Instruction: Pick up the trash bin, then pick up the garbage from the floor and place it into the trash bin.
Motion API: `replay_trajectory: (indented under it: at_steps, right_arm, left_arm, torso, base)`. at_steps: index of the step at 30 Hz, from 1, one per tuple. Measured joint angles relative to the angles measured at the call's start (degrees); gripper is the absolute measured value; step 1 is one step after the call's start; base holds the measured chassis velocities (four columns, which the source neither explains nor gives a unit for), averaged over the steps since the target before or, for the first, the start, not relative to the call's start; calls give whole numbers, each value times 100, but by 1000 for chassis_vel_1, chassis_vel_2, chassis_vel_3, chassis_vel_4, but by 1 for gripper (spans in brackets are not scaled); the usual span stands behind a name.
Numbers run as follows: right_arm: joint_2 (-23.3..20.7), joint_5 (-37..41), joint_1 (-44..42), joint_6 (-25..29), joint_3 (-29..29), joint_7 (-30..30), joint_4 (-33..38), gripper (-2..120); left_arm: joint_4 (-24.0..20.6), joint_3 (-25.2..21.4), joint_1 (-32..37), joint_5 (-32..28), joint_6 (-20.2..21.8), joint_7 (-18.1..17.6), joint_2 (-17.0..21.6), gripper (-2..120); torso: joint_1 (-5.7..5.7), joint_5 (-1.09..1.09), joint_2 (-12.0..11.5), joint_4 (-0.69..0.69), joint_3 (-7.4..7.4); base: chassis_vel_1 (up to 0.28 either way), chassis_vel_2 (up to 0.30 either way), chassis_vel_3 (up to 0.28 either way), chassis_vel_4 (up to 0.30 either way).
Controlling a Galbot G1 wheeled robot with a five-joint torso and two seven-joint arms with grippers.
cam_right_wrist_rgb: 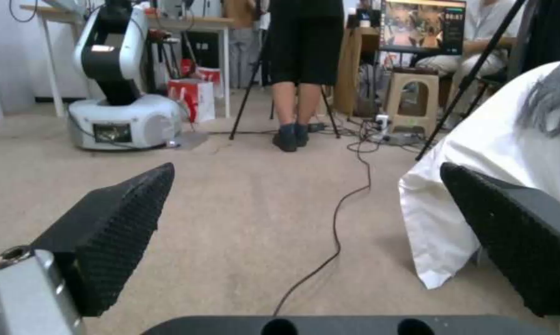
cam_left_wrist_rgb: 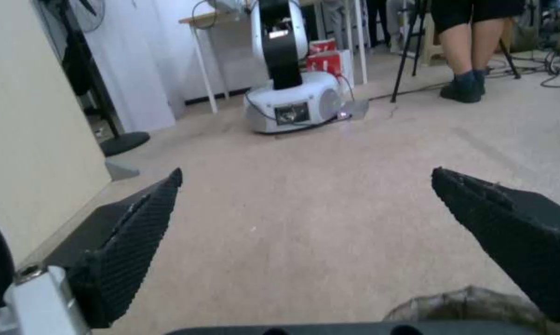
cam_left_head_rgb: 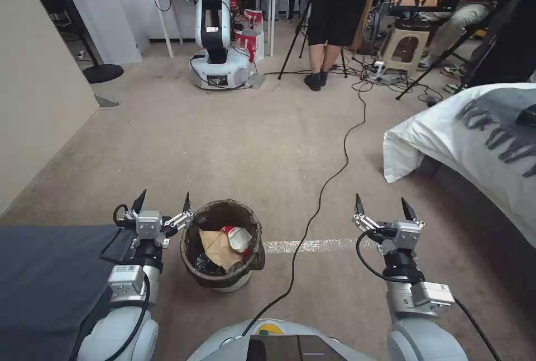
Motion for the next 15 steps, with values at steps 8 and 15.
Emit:
replay_trajectory:
  at_steps: [8, 15]
  right_arm:
    - [46, -129, -5, 42, -35, 56, -21, 100]
    - [46, -131, -1, 42, -39, 58, -24, 100]
  left_arm:
    - [18, -15, 96, 81, -64, -6, 2, 100]
    - [21, -15, 91, 78, -55, -9, 5, 100]
  torso:
    - [0, 0, 0, 0, 0]
    - [0, 0, 0, 0, 0]
  base:
    - [0, 0, 0, 0]
    - [0, 0, 0, 0]
